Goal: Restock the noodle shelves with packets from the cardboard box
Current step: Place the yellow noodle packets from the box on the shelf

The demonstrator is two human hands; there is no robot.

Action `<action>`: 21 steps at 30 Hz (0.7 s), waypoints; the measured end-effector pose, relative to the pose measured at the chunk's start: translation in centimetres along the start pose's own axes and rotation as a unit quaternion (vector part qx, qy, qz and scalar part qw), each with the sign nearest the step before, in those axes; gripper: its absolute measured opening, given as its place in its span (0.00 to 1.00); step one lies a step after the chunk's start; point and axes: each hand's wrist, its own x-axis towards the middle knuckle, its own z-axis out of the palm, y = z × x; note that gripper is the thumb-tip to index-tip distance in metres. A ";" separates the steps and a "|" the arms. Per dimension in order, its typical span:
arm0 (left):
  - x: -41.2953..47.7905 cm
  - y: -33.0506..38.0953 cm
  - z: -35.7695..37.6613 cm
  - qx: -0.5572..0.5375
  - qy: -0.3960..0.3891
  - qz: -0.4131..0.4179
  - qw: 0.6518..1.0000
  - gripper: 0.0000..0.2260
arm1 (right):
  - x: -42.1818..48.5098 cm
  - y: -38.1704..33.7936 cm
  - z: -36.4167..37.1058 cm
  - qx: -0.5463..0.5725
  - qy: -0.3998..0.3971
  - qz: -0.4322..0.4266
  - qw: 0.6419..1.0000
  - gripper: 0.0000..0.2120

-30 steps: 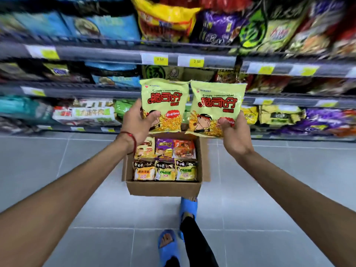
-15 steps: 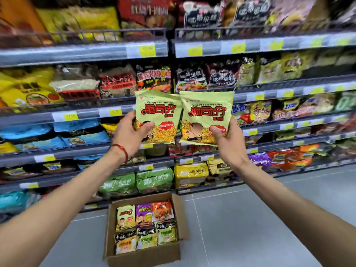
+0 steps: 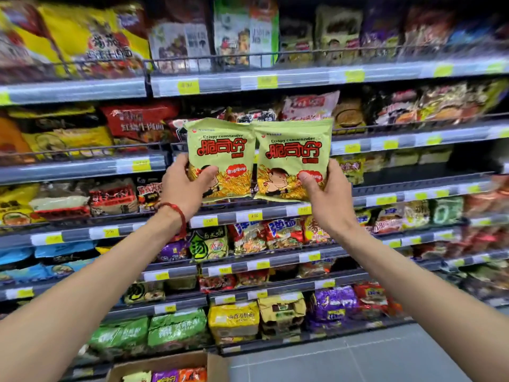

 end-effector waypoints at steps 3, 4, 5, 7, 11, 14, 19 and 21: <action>2.0 2.9 2.6 -0.004 0.019 0.009 1.000 0.16 | 3.6 0.3 -2.7 0.004 0.019 -0.007 1.000 0.09; 2.8 3.7 3.4 -0.001 0.020 0.015 1.000 0.16 | 4.8 0.4 -3.4 0.004 0.023 -0.010 1.000 0.09; 3.6 4.6 4.2 -0.001 0.022 0.025 0.999 0.14 | 6.1 0.6 -4.0 0.004 0.025 -0.017 1.000 0.09; 5.7 5.8 5.7 0.014 0.034 0.052 0.998 0.12 | 8.8 0.9 -4.9 0.004 0.025 -0.034 0.999 0.09; 11.2 7.0 8.3 0.017 0.058 0.086 0.994 0.15 | 15.1 1.4 -6.0 -0.008 0.030 -0.074 0.997 0.09; 16.0 7.8 9.8 -0.025 0.081 0.074 0.994 0.40 | 20.2 1.7 -6.4 -0.016 0.039 -0.090 0.995 0.10; 23.1 9.2 11.0 -0.038 0.099 0.077 0.991 0.43 | 29.1 1.9 -6.0 0.016 0.024 -0.036 0.999 0.07; 23.9 11.3 11.8 -0.041 0.109 0.091 0.989 0.32 | 31.9 2.3 -5.8 0.023 0.030 -0.019 0.999 0.09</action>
